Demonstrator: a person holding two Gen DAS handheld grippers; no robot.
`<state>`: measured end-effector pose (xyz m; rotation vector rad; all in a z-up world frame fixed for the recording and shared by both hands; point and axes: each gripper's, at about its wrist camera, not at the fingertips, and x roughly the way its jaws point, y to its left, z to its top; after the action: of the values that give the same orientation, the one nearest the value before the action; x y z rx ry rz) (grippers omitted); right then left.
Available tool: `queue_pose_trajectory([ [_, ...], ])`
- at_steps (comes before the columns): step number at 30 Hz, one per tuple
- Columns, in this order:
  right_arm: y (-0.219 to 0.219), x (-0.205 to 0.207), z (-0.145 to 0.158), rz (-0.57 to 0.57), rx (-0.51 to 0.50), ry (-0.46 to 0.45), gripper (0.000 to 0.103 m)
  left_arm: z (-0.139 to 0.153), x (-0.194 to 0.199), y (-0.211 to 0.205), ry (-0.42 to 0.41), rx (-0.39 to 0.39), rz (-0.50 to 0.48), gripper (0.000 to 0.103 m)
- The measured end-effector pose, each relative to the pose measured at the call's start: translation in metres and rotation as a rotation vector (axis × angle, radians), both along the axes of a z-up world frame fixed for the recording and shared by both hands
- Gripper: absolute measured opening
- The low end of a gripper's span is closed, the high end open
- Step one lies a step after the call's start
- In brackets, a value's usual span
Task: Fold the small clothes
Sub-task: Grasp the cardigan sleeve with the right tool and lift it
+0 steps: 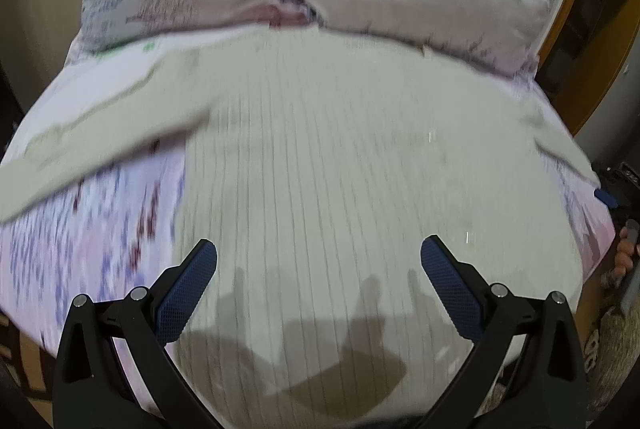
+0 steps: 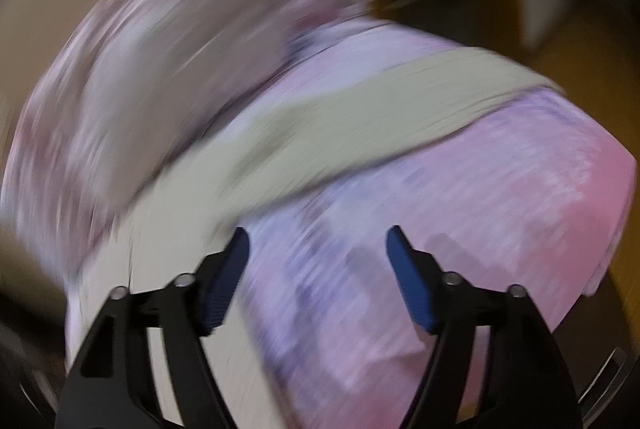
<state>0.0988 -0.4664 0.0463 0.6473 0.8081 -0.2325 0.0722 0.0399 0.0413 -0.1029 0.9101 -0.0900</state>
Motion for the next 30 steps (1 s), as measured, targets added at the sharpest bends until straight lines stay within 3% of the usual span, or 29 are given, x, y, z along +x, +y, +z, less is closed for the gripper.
queue_pose_trajectory([
  [4,-0.07,0.01,-0.013,-0.24,0.079,0.0,0.053,0.008,0.022,0.007,-0.073,-0.019,-0.007,0.102],
  [13,-0.123,0.021,-0.038,-0.444,0.211,0.05,0.039,0.007,0.065,0.013,-0.035,-0.065,-0.005,0.102],
  [21,-0.144,0.027,-0.045,-0.504,0.261,0.01,0.037,-0.002,0.086,0.02,0.011,-0.163,-0.024,0.102],
  [26,-0.151,0.026,-0.047,-0.564,0.266,-0.005,0.02,-0.003,0.09,0.023,0.007,-0.19,-0.025,0.102],
  [30,-0.15,0.032,-0.045,-0.546,0.193,0.026,0.006,-0.004,0.091,0.03,-0.005,-0.231,-0.016,0.102],
])
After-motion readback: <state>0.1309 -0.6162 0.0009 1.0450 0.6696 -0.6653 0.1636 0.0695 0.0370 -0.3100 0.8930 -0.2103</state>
